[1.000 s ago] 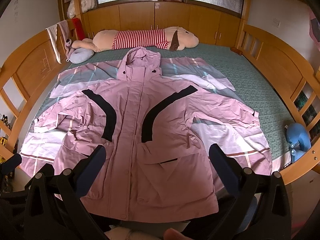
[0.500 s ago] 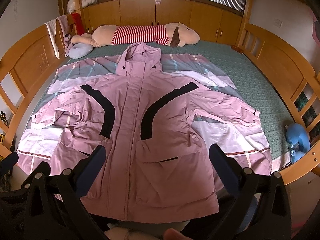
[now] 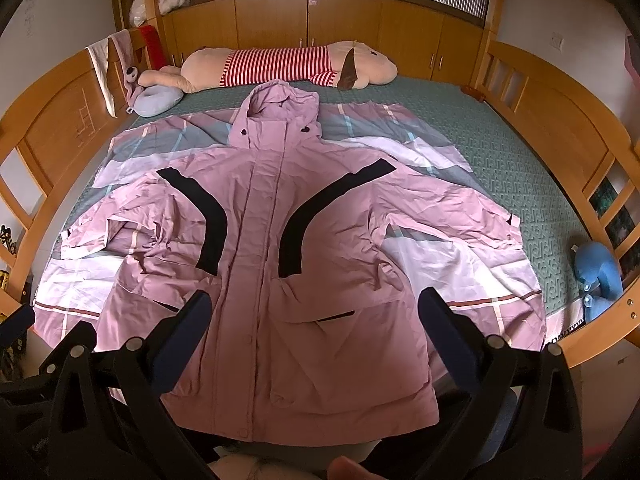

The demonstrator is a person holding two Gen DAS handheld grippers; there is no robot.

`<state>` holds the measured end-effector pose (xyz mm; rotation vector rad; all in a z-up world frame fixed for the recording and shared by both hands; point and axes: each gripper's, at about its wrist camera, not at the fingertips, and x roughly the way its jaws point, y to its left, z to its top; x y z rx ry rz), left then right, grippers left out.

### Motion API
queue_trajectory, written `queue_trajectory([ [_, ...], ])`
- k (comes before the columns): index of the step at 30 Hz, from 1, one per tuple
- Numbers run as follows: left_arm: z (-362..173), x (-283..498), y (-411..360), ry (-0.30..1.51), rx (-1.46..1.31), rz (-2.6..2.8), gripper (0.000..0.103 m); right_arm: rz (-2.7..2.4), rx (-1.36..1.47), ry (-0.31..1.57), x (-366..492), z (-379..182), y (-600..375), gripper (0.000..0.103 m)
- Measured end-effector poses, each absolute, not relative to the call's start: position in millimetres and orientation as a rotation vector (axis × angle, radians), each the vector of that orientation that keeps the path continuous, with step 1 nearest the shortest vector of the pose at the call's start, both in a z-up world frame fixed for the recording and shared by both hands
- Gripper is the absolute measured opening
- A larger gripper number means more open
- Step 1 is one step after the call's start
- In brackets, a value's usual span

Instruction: Fold large clothes

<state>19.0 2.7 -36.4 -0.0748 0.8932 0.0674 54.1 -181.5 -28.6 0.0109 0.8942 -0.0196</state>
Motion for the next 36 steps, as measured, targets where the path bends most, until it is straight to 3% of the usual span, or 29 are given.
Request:
queue_trajectory([
  [13,-48,29,7,0.882,-0.099,0.086,0.101,-0.008,0.023,0.886,61,-38,-185,0.102],
  [20,-66,58,3,0.779,-0.077,0.101,0.101,-0.043,0.114,0.692,74,-47,-218,0.102],
  [23,-79,82,-13,0.732,0.010,0.101,0.101,0.007,0.208,0.629,103,-74,-262,0.102],
  [30,-104,156,-50,0.579,0.139,-0.010,0.101,-0.266,0.419,0.715,186,-132,-407,0.102],
  [33,-126,193,-55,0.646,0.134,-0.076,0.101,-0.274,0.553,0.742,204,-169,-470,0.101],
  [36,-164,223,-43,0.754,0.086,-0.035,0.101,-0.261,0.675,0.702,206,-212,-515,0.089],
])
